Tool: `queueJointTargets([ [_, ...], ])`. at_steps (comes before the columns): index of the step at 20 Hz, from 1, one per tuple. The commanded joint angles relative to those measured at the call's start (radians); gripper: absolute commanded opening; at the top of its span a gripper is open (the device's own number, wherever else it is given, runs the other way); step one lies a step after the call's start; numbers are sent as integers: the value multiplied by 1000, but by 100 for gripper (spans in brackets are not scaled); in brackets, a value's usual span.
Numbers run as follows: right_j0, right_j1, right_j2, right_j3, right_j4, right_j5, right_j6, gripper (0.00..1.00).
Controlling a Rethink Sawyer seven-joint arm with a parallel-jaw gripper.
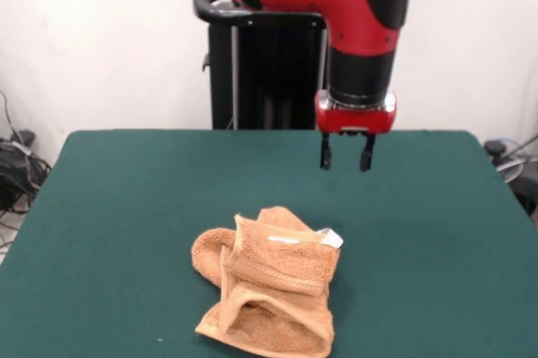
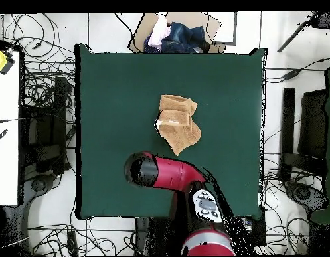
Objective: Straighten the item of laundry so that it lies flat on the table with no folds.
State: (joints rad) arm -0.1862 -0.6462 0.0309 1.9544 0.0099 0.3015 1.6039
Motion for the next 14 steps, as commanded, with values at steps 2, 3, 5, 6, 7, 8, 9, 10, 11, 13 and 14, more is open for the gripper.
queueJointTargets([
  [2,7,80,51,-289,16,246,69,100],
  [3,7,85,50,-316,15,275,68,100],
  [5,10,96,48,-377,9,344,67,100],
  [6,12,95,48,-394,8,369,69,100],
  [7,12,95,50,-412,6,391,72,100],
  [8,10,97,53,-429,7,409,74,100],
  [9,10,99,55,-445,8,429,78,100],
  [10,10,104,56,-464,8,444,80,100],
  [11,9,109,58,-481,7,453,81,100],
  [13,0,120,67,-517,7,484,73,100],
  [14,-3,126,69,-540,2,507,63,100],
])
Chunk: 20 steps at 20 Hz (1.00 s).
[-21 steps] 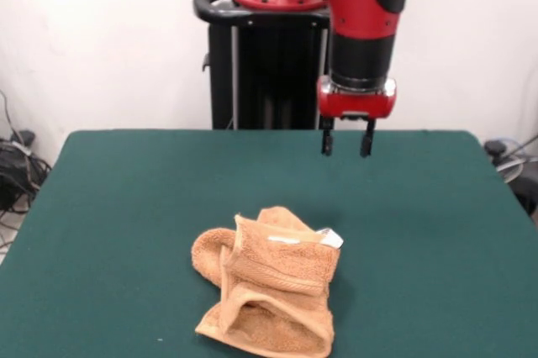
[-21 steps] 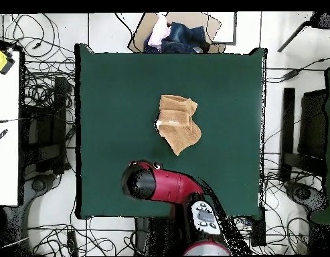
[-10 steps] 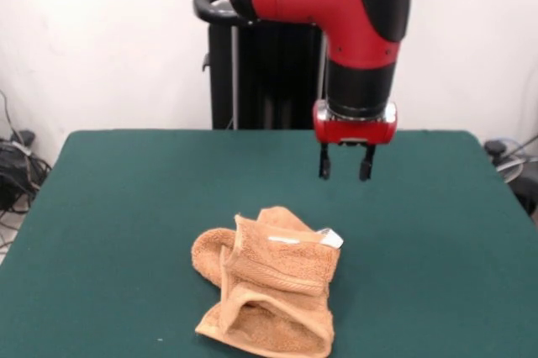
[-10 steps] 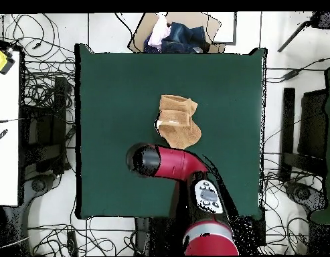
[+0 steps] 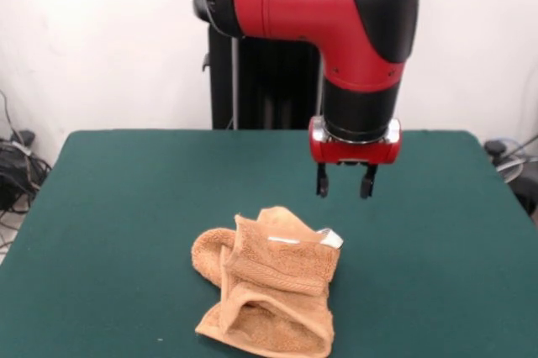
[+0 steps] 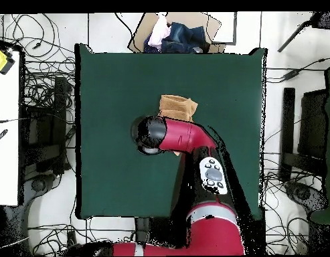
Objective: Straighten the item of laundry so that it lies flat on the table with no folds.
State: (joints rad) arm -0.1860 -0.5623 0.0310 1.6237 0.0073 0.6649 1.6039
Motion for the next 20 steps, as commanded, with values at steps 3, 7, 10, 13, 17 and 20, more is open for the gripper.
queueJointTargets([
  [3,-1,60,61,-289,-16,199,47,100],
  [7,-8,79,76,-327,-1,229,51,100],
  [10,-2,60,80,-289,11,198,72,100],
  [13,-4,53,87,-220,18,118,91,100],
  [17,15,56,89,-157,12,7,126,100],
  [20,25,44,78,-133,2,-22,135,100],
])
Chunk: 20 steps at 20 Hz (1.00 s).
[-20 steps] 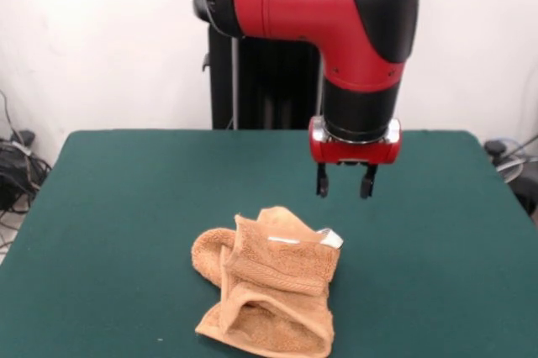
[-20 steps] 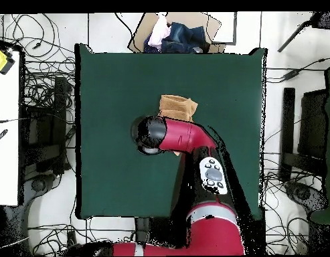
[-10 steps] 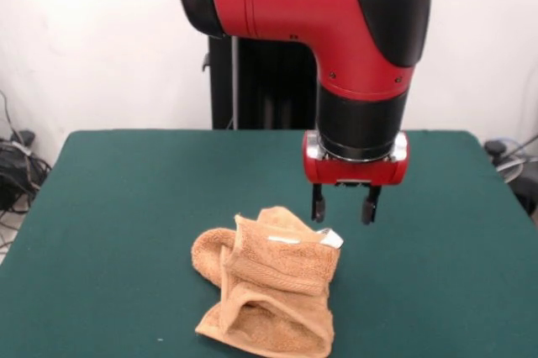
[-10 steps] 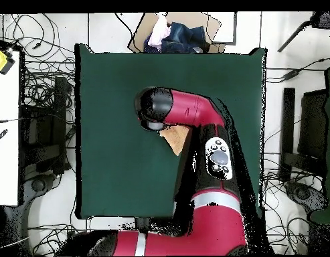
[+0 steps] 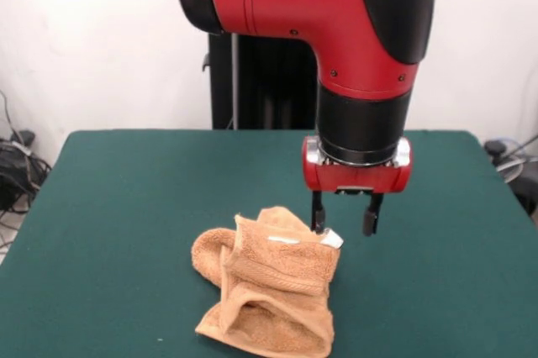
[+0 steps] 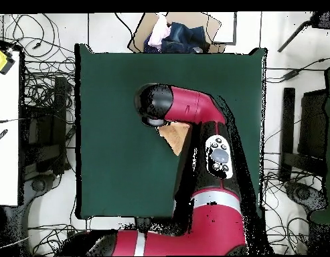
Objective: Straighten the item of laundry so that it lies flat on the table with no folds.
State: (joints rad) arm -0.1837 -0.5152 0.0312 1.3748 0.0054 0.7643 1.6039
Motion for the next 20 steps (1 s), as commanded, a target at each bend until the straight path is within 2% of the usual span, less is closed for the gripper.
queueJointTargets([
  [1,25,-5,75,119,1,-123,134,100],
  [4,50,-5,61,124,-8,-137,146,100],
  [8,132,-9,-25,95,-59,-189,204,100],
  [11,140,-43,-46,137,-73,-235,197,100],
  [12,146,-60,-57,163,-67,-216,202,100],
  [13,135,-72,-45,209,-17,-111,216,100],
  [14,133,-82,-45,241,-2,-99,223,100],
  [20,159,-132,-80,251,15,84,208,100],
])
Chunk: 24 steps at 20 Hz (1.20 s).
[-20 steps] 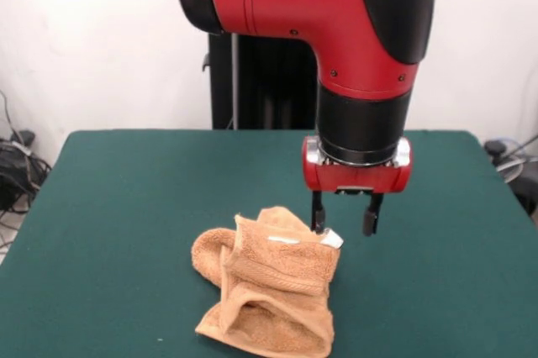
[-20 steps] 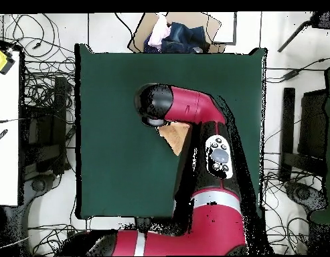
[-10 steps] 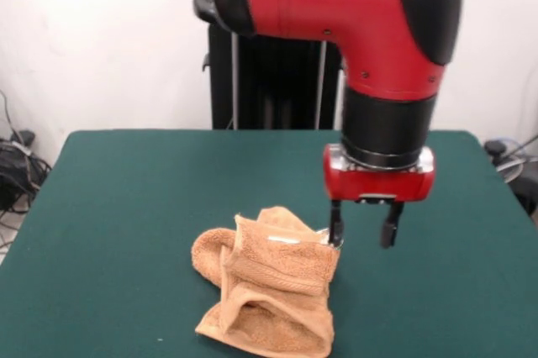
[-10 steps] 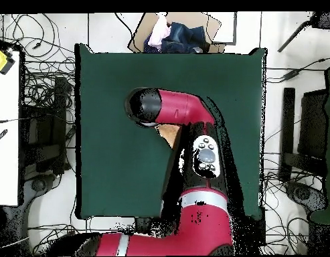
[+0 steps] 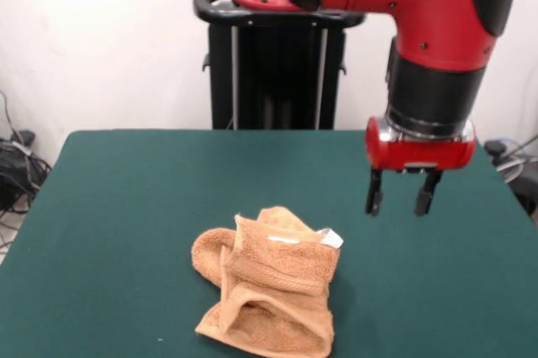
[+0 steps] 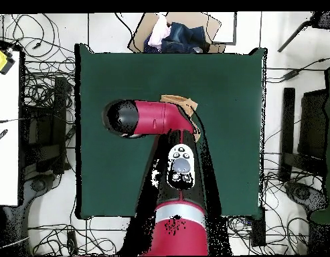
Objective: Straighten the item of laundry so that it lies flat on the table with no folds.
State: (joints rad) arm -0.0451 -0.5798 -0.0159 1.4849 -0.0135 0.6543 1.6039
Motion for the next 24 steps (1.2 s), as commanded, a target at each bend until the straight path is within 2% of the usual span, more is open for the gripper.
queueJointTargets([
  [1,21,-74,-35,134,31,222,202,100],
  [5,16,-97,-37,130,21,246,195,100],
  [10,-2,-100,-25,150,12,196,189,100],
  [14,-34,-106,-14,175,12,162,163,100],
  [24,-140,-86,27,149,-21,157,52,100],
])
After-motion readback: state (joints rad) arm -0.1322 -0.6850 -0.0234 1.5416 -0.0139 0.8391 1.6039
